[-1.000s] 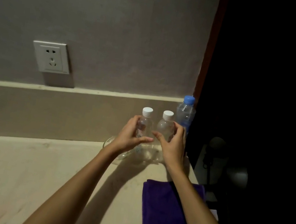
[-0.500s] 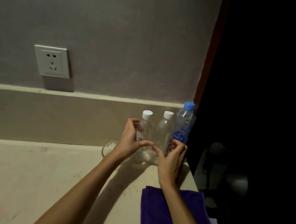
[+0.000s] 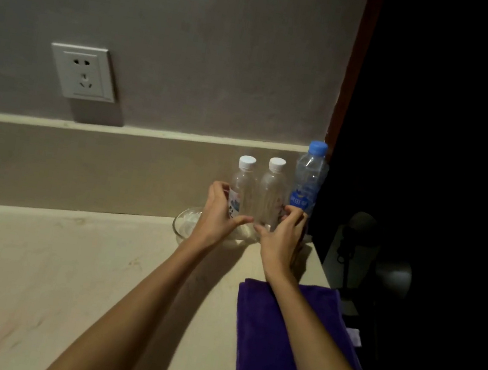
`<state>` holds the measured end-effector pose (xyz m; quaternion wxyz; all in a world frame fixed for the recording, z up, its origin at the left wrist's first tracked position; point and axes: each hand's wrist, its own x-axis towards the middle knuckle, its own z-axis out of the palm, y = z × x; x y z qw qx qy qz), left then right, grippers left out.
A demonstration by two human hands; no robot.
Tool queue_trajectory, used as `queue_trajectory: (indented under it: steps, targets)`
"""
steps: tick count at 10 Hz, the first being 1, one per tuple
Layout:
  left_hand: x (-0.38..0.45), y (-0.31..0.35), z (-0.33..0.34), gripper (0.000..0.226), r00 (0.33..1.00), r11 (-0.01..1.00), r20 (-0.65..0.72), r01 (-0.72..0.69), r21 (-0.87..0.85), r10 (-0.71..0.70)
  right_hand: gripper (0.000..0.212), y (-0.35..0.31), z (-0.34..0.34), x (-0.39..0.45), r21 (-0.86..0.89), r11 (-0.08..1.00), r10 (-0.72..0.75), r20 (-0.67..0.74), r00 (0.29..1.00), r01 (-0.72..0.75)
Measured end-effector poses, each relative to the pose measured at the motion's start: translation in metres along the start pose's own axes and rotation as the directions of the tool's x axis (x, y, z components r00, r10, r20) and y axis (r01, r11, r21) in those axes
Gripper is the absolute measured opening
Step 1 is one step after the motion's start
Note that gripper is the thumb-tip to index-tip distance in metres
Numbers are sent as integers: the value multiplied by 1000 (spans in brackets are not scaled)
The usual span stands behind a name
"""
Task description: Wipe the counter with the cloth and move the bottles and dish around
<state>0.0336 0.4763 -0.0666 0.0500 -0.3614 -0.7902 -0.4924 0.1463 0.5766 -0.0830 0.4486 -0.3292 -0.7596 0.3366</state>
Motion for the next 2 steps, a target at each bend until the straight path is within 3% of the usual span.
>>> queue_trajectory:
  steps: [2]
  targets:
    - [-4,7,-6,92,998,999,-60,30,39,-27,63,-10,-21,6,5,1000,-29,2,1000,29]
